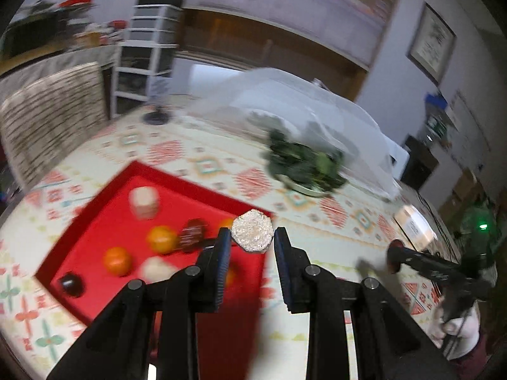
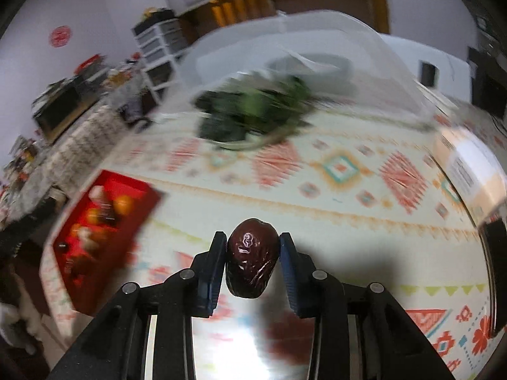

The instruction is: Organize fruits

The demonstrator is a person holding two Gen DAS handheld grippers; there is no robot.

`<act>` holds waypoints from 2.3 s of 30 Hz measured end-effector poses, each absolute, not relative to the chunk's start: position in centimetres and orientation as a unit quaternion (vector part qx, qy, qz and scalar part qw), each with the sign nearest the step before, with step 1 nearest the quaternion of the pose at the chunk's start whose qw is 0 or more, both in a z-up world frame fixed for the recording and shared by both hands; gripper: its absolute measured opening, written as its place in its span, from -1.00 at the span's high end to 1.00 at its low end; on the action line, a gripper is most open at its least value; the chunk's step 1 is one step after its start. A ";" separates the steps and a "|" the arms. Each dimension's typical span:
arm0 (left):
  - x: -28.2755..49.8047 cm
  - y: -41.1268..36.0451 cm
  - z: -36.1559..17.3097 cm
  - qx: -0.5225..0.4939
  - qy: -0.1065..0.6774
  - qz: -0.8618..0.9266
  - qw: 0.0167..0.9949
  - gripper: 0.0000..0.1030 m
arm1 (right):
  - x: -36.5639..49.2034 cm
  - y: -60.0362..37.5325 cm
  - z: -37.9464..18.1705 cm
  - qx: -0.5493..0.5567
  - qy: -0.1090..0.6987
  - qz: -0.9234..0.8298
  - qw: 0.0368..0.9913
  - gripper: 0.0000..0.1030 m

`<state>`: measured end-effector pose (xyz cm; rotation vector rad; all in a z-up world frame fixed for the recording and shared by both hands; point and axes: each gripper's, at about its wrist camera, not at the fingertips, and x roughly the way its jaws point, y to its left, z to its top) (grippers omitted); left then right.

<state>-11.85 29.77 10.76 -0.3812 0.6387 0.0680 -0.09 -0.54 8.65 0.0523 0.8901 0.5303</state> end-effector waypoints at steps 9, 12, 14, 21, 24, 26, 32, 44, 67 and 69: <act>-14.5 36.5 6.5 -0.231 0.337 0.081 0.909 0.47 | -3.6 12.3 9.2 0.019 0.450 0.371 0.812 0.29; -14.5 37.7 5.5 -0.238 0.345 0.089 0.904 0.47 | -4.5 15.7 8.0 0.006 0.464 0.391 0.795 0.29; -14.4 38.0 5.1 -0.239 0.348 0.092 0.902 0.47 | -5.1 17.6 7.0 0.004 0.475 0.406 0.780 0.29; -14.4 38.7 4.8 -0.256 0.343 0.095 0.899 0.23 | -6.4 20.7 5.0 -0.028 0.490 0.415 0.767 0.28; -14.9 38.7 5.4 -0.256 0.331 0.102 0.902 -0.06 | -6.8 21.2 4.5 -0.032 0.489 0.419 0.765 0.28; -15.2 38.6 5.9 -0.255 0.325 0.108 0.904 -0.12 | -7.0 21.4 4.4 -0.033 0.487 0.422 0.764 0.23; -16.3 37.3 7.8 -0.232 0.306 0.129 0.914 -0.30 | -7.8 20.2 5.9 -0.027 0.462 0.425 0.778 0.07; -18.4 29.5 10.6 -0.131 0.272 0.216 0.928 -0.88 | -9.3 11.7 8.8 0.006 0.400 0.363 0.842 -0.31; -16.6 18.5 9.9 -0.036 0.297 0.197 0.934 -0.89 | -11.3 2.4 7.5 0.011 0.370 0.290 0.883 -0.54; -16.5 18.3 9.8 -0.035 0.299 0.196 0.933 -0.89 | -11.3 2.2 7.3 0.011 0.369 0.289 0.883 -0.55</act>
